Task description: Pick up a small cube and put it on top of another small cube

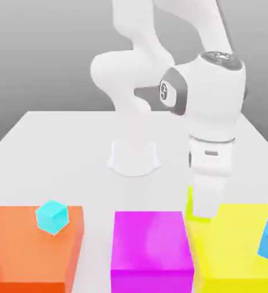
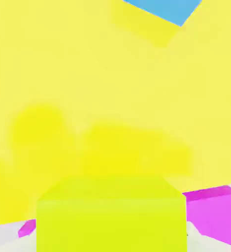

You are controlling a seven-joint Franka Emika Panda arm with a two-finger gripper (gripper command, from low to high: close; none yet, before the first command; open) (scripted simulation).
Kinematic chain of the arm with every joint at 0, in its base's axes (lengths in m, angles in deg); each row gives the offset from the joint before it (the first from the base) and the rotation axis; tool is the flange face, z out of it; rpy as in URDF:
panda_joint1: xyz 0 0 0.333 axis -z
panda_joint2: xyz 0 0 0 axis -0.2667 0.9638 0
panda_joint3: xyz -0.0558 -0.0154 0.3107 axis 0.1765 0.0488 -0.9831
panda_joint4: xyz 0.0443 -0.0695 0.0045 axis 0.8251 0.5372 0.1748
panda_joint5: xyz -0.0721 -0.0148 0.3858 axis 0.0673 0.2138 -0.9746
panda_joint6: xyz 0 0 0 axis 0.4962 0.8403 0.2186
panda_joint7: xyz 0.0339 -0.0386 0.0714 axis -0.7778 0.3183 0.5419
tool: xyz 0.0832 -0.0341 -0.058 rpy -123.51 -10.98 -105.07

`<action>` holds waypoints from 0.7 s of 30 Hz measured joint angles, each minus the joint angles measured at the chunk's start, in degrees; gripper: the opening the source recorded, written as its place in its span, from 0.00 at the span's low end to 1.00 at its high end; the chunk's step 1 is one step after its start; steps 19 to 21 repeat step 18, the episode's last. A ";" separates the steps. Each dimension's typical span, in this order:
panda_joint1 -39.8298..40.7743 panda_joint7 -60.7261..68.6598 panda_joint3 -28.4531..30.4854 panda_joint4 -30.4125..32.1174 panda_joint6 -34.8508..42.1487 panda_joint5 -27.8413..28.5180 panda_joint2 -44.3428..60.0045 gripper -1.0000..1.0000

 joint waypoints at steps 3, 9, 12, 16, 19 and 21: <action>5.58 -5.75 3.84 -0.28 2.78 0.24 -2.55 0.00; 16.94 -16.07 12.21 -0.58 7.31 0.40 -6.44 0.00; 18.90 -16.79 14.12 0.13 3.06 -1.45 -2.65 0.00; 18.92 -15.72 14.66 1.16 -2.38 -3.18 1.88 1.00; 18.92 -15.72 14.66 1.16 -2.38 -3.18 1.88 1.00; 18.92 -15.72 14.66 1.16 -2.38 -3.18 1.88 1.00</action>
